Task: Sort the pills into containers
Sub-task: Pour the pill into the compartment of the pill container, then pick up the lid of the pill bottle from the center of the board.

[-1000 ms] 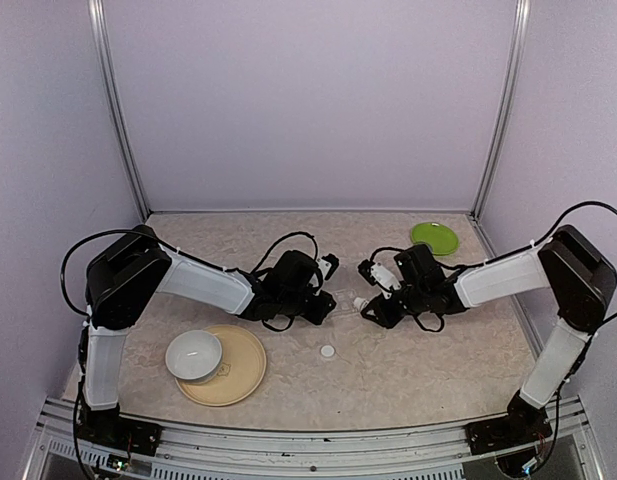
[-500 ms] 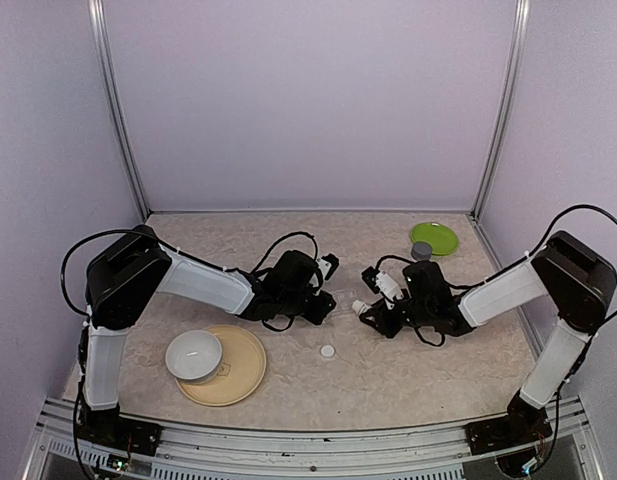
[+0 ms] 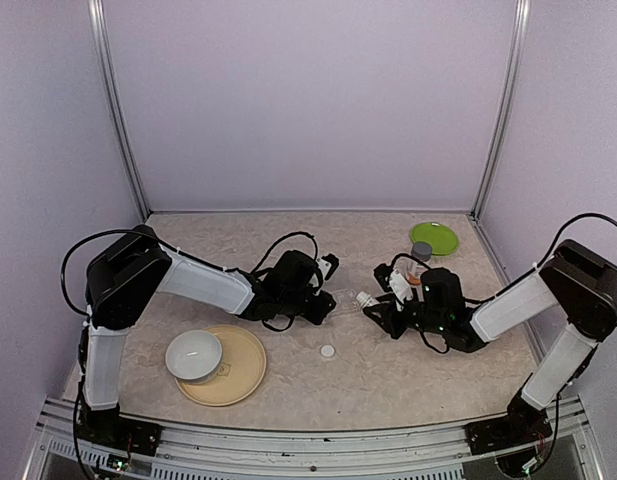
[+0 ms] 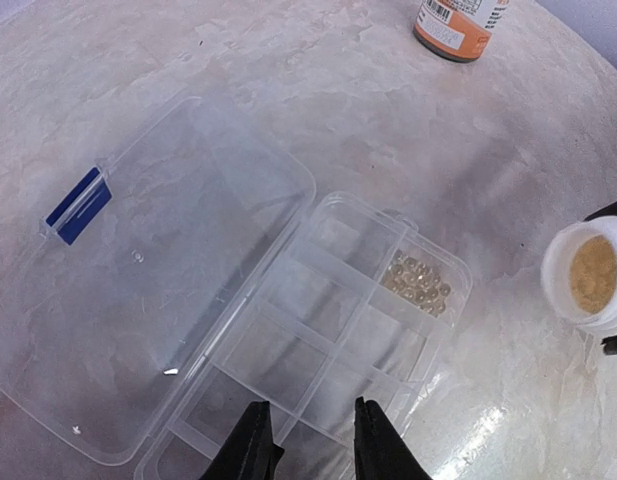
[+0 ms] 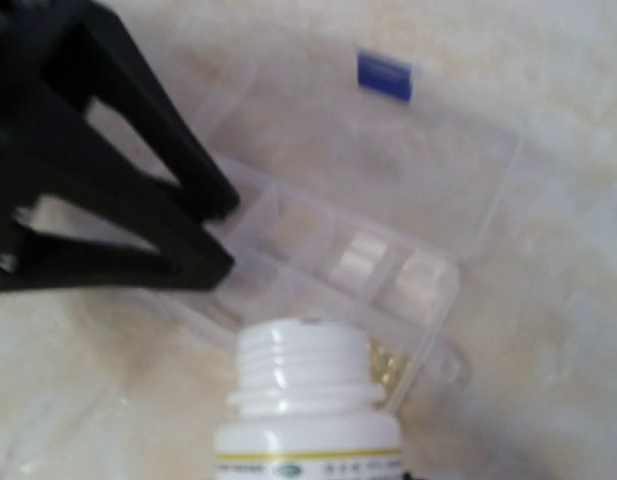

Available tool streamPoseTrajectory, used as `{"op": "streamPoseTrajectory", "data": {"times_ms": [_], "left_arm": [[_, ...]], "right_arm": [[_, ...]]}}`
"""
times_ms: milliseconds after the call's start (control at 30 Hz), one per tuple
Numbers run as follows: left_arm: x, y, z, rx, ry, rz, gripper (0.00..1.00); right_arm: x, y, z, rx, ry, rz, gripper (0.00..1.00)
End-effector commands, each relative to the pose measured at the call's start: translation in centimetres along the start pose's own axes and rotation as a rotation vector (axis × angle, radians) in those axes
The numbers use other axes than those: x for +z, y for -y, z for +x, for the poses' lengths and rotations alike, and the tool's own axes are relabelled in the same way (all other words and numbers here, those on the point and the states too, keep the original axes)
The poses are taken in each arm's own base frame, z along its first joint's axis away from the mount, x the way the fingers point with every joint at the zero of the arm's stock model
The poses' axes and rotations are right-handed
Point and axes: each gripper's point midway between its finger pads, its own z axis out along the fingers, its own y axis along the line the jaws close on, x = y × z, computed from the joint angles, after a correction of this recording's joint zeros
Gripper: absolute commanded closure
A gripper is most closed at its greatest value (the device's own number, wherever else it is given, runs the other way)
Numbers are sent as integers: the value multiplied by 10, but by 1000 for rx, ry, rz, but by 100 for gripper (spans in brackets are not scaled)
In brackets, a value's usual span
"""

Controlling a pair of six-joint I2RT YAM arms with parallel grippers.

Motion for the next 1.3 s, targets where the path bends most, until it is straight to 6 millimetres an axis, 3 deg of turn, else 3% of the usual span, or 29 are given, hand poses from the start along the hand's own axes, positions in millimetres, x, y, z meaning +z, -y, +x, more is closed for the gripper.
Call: {"op": "streamPoseTrajectory", "data": {"times_ms": [0,167,433,567,767,1000,1267], "left_arm": [[10,-5,36,12,-111,-10,72],[9,-4,34,10,-104,-7,70],[-2,-1,18,18,-64,-17,54],[-13,-1,2,36,-28,-48,46],[-35,10,-18,35,1,-57,31],[-57,34,-4,76,-33,-93,8],[-79,56,42,52,-147,-45,7]], "right_arm": [[-21,-6,-43,-37,185,-8,100],[-59,-16,-76,-86,348,-27,100],[-121,-31,-114,-145,550,-48,100],[-139,-34,-122,-153,590,-51,100],[-149,-38,-123,-146,572,-63,100],[-154,-41,-120,-130,561,-80,100],[-161,-51,-122,-157,595,-133,100]]}}
